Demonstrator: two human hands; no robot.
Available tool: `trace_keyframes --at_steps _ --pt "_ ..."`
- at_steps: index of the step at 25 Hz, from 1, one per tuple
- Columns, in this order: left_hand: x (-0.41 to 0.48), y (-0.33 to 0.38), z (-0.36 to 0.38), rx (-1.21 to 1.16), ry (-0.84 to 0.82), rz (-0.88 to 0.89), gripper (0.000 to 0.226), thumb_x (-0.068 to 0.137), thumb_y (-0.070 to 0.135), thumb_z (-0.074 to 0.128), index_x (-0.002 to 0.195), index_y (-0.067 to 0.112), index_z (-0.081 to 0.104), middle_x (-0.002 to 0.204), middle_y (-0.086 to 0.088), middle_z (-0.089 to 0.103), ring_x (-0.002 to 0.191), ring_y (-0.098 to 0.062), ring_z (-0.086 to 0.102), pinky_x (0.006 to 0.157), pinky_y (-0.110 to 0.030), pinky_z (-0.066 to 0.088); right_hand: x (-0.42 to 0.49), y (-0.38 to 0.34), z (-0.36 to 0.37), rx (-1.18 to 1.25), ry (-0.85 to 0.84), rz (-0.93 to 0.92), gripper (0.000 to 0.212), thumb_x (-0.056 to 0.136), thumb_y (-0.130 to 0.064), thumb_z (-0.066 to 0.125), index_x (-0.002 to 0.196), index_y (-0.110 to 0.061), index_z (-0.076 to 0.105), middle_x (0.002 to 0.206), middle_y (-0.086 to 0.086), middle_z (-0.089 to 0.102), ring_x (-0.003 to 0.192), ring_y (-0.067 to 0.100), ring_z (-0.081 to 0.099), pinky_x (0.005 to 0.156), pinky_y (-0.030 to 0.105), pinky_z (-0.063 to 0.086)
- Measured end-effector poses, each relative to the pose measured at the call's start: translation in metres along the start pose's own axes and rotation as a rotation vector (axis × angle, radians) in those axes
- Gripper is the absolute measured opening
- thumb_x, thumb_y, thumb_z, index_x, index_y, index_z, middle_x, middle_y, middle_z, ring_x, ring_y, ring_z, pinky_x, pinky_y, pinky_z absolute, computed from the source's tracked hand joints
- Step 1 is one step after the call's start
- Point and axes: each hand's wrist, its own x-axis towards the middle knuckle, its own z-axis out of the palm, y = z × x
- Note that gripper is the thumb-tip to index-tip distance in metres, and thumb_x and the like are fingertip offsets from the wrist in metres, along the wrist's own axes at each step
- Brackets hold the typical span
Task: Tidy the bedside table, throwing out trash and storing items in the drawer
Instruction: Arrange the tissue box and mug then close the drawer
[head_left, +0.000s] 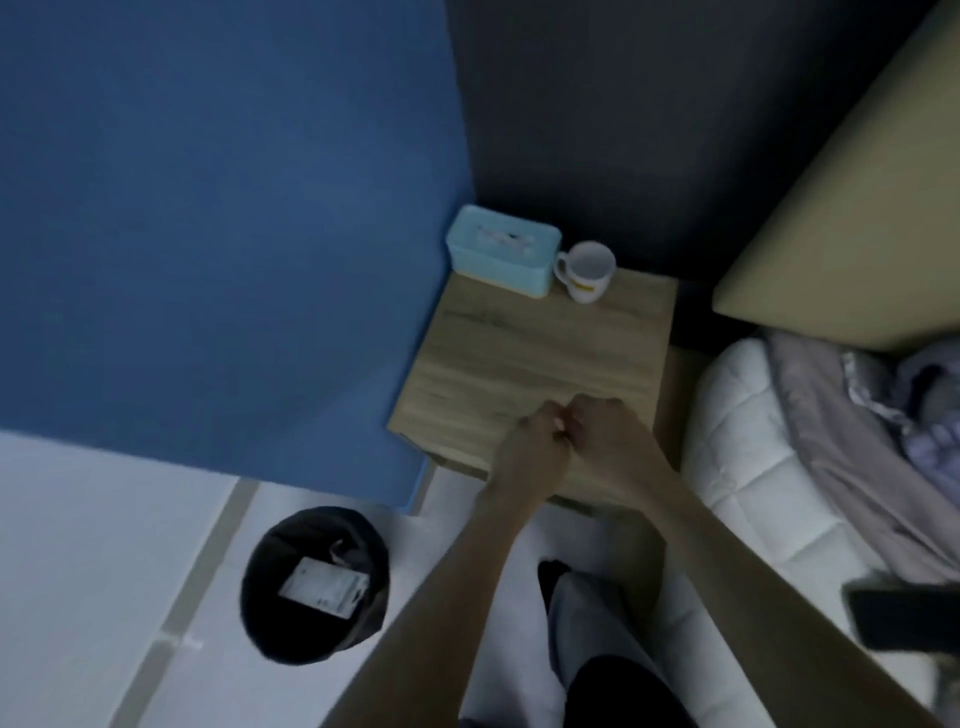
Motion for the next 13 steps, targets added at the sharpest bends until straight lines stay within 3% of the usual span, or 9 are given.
trace_keyframes --at_steps 3,6,11,13 --pt "-0.093 0.040 -0.084 -0.024 0.262 0.145 0.027 0.088 0.010 0.039 0.105 0.009 0.060 0.098 -0.016 0.069 0.089 -0.032 0.063 0.074 -0.041 0.051 -0.079 -0.081 -0.085 0.188 0.181 -0.207 0.019 0.091 -0.021 0.048 0.086 -0.009 0.062 0.082 0.013 0.069 0.075 0.028 0.063 0.060 0.033 0.041" --pt "-0.194 0.056 -0.158 0.010 0.531 0.248 0.025 0.080 0.020 0.039 0.096 0.020 0.058 0.085 -0.008 0.068 0.081 -0.029 0.063 0.072 -0.043 0.051 -0.152 -0.169 -0.145 0.206 0.280 -0.516 0.018 0.092 -0.022 0.048 0.088 -0.011 0.062 0.077 0.005 0.067 0.069 0.020 0.060 0.063 0.037 0.046" --pt "-0.372 0.038 -0.266 0.054 1.001 0.162 0.023 0.084 0.026 0.040 0.095 0.022 0.059 0.094 0.001 0.069 0.094 -0.021 0.063 0.082 -0.040 0.050 -0.250 -0.336 -0.184 0.151 0.281 -1.046 0.033 0.086 -0.035 0.035 0.093 -0.019 0.063 0.081 -0.003 0.066 0.073 0.018 0.060 0.066 0.036 0.047" --pt "-0.438 0.017 -0.307 0.150 1.210 0.052 0.025 0.088 0.026 0.042 0.099 0.020 0.063 0.104 0.003 0.069 0.102 -0.019 0.062 0.088 -0.039 0.048 -0.280 -0.410 -0.179 0.155 0.247 -1.256 0.033 0.089 -0.035 0.036 0.106 -0.021 0.061 0.097 -0.005 0.068 0.088 0.015 0.062 0.077 0.037 0.050"
